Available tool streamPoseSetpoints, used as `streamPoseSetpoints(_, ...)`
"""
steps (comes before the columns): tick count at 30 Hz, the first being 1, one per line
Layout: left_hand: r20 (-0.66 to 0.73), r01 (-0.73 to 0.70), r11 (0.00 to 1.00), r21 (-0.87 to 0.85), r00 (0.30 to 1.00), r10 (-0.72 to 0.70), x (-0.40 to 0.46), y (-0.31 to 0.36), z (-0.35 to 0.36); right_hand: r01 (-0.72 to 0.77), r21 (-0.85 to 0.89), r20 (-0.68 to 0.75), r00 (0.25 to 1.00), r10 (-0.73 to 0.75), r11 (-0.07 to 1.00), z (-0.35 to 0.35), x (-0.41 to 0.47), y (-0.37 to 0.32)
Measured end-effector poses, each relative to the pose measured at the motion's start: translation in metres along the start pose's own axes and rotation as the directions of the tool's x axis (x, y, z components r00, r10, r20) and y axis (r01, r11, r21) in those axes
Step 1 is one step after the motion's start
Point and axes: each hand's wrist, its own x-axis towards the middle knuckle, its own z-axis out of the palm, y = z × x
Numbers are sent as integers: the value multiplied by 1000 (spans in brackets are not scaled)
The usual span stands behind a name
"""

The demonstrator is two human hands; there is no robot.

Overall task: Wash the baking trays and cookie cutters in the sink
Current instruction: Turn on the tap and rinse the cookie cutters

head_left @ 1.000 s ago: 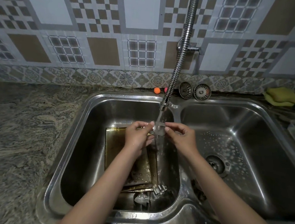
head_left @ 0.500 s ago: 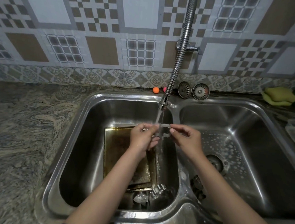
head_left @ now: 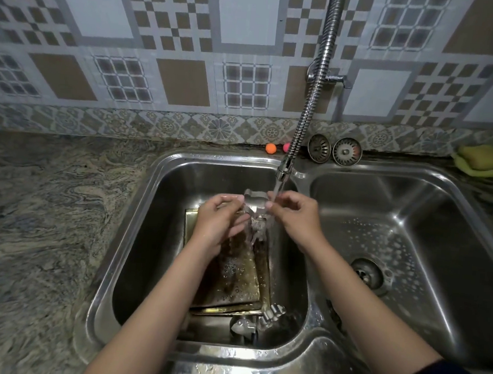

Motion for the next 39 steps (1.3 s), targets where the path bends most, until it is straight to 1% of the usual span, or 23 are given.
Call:
streamPoseSetpoints(2,24,-1,998,59,1000,-1,-3,-1,-4,25,-17,-29,999,-25,1000,-7,-2,-10)
streamPoseSetpoints(3,36,6,994,112,999,-11,-5,-4,-6,31,3,-33,999,-30,1000,-13,-5,-15)
streamPoseSetpoints(5,57,18,962,273,998,-35,-10,-17,-11,56,24,-20,998,-56,998,-30,-15,-21)
streamPoseSetpoints(6,86,17,928,372,995,-52,-12,-26,-13,69,6,-21,997,-69,998,-40,-21,-22)
streamPoseSetpoints(8,192,6,835,550,972,-134,-18,-45,-18,53,-30,-30,998,-54,998,-63,-33,-18)
streamPoseSetpoints(9,257,-2,784,621,945,-201,-20,-55,-19,30,-51,-28,999,-31,998,-76,-40,-13)
streamPoseSetpoints(11,377,-79,658,749,868,-324,-22,-77,-20,-2,-142,-22,1000,-1,990,-100,-53,-1)
streamPoseSetpoints(12,412,-124,598,792,831,-373,-23,-88,-18,-19,-198,-27,1000,14,980,-110,-60,4)
streamPoseSetpoints(14,445,-196,510,837,786,-429,-25,-106,-14,-77,-291,-63,996,62,954,-127,-71,19)
streamPoseSetpoints(16,464,-285,407,867,758,-458,-24,-120,-8,-165,-384,-100,986,137,908,-141,-78,41)
streamPoseSetpoints(18,485,-373,313,873,723,-492,-23,-128,-1,-220,-526,-89,975,205,822,-150,-82,64)
streamPoseSetpoints(20,484,-410,260,875,703,-521,-22,-131,7,-248,-666,-56,957,284,703,-151,-82,79)
streamPoseSetpoints(21,480,-410,252,876,702,-527,-21,-132,10,-257,-721,-48,945,323,644,-150,-81,85)
streamPoseSetpoints(24,472,-400,251,881,729,-496,-20,-137,18,-248,-824,5,896,443,510,-143,-80,94)
streamPoseSetpoints(26,464,-377,273,885,759,-458,-19,-140,19,-218,-861,45,867,497,459,-140,-78,99)
streamPoseSetpoints(28,453,-318,351,881,781,-429,-19,-139,17,-233,-862,34,859,510,450,-140,-76,99)
streamPoseSetpoints(30,443,-257,447,857,811,-383,-22,-132,14,-266,-847,-19,880,474,460,-141,-73,93)
streamPoseSetpoints(31,434,-235,492,838,834,-341,-23,-127,12,-262,-839,-46,907,418,477,-140,-72,89)
streamPoseSetpoints(33,412,-198,603,773,879,-239,-26,-112,11,-209,-805,-84,967,241,555,-136,-72,74)
streamPoseSetpoints(35,392,-178,708,683,908,-149,-28,-95,11,-145,-705,-132,989,73,694,-125,-76,52)
streamPoseSetpoints(36,378,-167,756,633,919,-113,-28,-87,11,-108,-643,-144,989,18,758,-117,-78,40)
streamPoseSetpoints(38,370,-180,816,550,928,-45,-28,-69,11,-43,-513,-118,993,-22,857,-97,-78,24)
streamPoseSetpoints(39,379,-216,821,529,925,-1,-27,-61,12,-28,-449,-79,997,-9,893,-88,-76,20)
